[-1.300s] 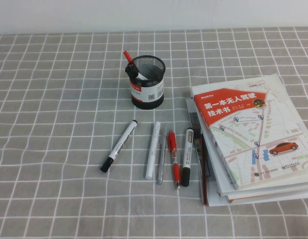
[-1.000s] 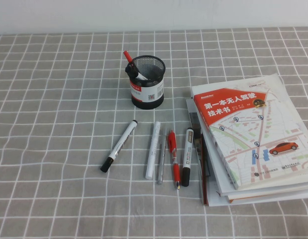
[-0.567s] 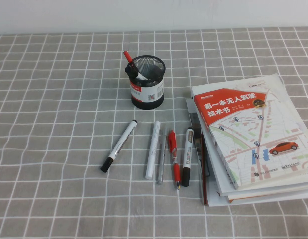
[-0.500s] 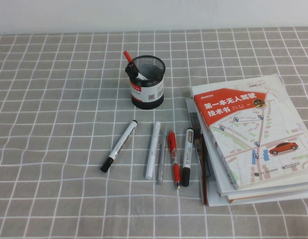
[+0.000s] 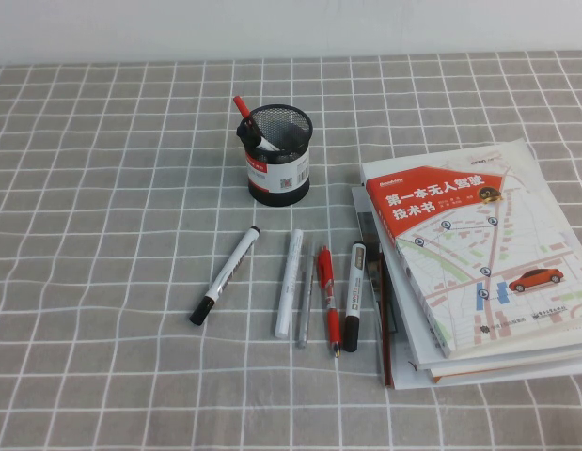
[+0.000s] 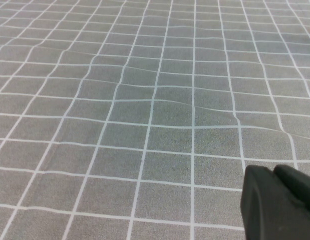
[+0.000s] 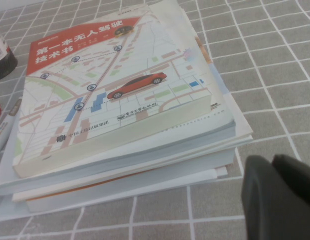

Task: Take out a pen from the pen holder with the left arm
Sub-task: 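Take a marker out of the pen holder and lay it on the table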

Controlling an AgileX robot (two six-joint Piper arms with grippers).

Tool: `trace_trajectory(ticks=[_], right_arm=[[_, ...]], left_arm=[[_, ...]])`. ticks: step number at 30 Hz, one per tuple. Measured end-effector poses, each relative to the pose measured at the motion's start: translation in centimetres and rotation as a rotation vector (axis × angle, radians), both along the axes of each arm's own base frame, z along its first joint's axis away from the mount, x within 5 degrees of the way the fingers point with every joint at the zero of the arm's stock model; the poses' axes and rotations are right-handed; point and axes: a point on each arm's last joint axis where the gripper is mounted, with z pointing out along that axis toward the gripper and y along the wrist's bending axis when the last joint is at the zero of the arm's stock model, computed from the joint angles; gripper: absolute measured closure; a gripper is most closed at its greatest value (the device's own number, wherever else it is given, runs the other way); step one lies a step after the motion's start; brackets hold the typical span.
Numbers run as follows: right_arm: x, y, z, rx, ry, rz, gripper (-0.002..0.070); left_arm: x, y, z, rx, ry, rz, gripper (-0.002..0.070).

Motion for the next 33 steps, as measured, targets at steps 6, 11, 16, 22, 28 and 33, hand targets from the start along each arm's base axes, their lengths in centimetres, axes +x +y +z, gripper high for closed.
trace_trajectory(ticks=[6, 11, 16, 22, 28, 33], right_arm=[[0.0, 0.0, 0.0, 0.000, 0.000, 0.000, 0.0689], [0.0, 0.0, 0.0, 0.000, 0.000, 0.000, 0.0689], [0.0, 0.0, 0.0, 0.000, 0.000, 0.000, 0.0689], [0.0, 0.0, 0.0, 0.000, 0.000, 0.000, 0.0689], [0.0, 0.0, 0.0, 0.000, 0.000, 0.000, 0.0689], [0.0, 0.0, 0.0, 0.000, 0.000, 0.000, 0.0689]], left_arm=[[0.0, 0.0, 0.0, 0.000, 0.000, 0.000, 0.0677], [0.0, 0.0, 0.0, 0.000, 0.000, 0.000, 0.0677], [0.0, 0.0, 0.0, 0.000, 0.000, 0.000, 0.0677], [0.0, 0.0, 0.0, 0.000, 0.000, 0.000, 0.0677], [0.1, -0.3, 0.5, -0.241, -0.057, 0.029, 0.0677], [0.3, -0.7, 1.5, -0.690, -0.157, 0.077, 0.0677]])
